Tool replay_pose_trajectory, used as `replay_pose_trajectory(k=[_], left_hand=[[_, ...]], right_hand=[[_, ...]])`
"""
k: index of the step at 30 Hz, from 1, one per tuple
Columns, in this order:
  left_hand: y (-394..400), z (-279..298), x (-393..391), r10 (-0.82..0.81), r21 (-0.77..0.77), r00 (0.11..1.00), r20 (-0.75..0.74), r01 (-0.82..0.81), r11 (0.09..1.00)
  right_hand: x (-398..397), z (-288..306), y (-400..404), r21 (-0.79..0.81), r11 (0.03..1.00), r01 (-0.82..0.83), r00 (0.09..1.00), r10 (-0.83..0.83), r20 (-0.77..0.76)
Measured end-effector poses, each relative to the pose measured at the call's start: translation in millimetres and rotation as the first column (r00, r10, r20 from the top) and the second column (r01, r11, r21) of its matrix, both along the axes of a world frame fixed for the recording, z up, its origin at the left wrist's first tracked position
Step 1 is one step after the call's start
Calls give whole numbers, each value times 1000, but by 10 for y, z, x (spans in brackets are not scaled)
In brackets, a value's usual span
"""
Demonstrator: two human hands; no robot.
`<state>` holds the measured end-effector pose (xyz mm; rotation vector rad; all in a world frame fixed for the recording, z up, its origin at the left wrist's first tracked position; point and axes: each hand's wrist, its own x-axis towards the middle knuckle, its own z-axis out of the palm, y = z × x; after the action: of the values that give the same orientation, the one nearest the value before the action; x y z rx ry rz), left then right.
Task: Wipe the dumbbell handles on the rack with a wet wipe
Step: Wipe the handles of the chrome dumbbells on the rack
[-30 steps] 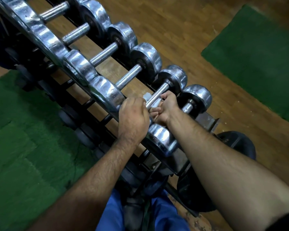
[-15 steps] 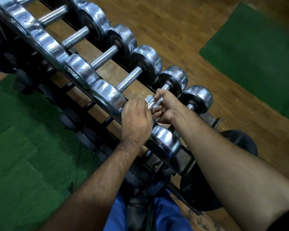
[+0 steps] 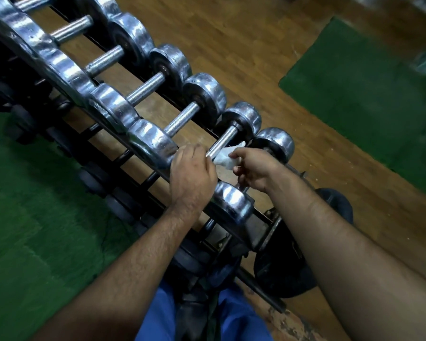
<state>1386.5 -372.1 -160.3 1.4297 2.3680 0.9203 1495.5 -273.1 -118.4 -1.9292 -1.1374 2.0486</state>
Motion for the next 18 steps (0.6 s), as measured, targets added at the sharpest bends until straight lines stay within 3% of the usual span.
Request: replay_pose_trajectory(k=[3,5,7,9,11,13,14,16,18], left_hand=[[-34,93,160,0,-19,997,-74,-1,1000],[-73,129,328,21,-22,997,-79,-23,999],[-148,154,522,55,-30,995,-89,-58,998],[-230,171,707,90,-65,992,-91,-96,993],[-289,173,866,115,-123,991,-75,-123,985],[-314,129,980,137,-157,990,-45,-142,977],[-316,100,1019,144,-158,989,-41,-149,976],[-339,38,1071,147,-140,988,-50,-153,978],[-340,0,1108,162,-112,986,-51,-167,980]], right_hand=[[144,76,8,234,957,-170,985,170,22],[291,39,36,415,821,-393,919,364,151],[490,-34,76,525,502,-688,724,519,453],[696,-103,86,508,162,-846,506,544,669],[845,-139,36,462,-79,-883,335,584,740],[948,-209,-37,377,-265,-888,166,580,798],[983,-249,-74,367,-342,-865,126,560,819],[1017,-309,-120,421,-418,-805,132,565,814],[1032,-340,-47,475,-391,-788,144,634,760]])
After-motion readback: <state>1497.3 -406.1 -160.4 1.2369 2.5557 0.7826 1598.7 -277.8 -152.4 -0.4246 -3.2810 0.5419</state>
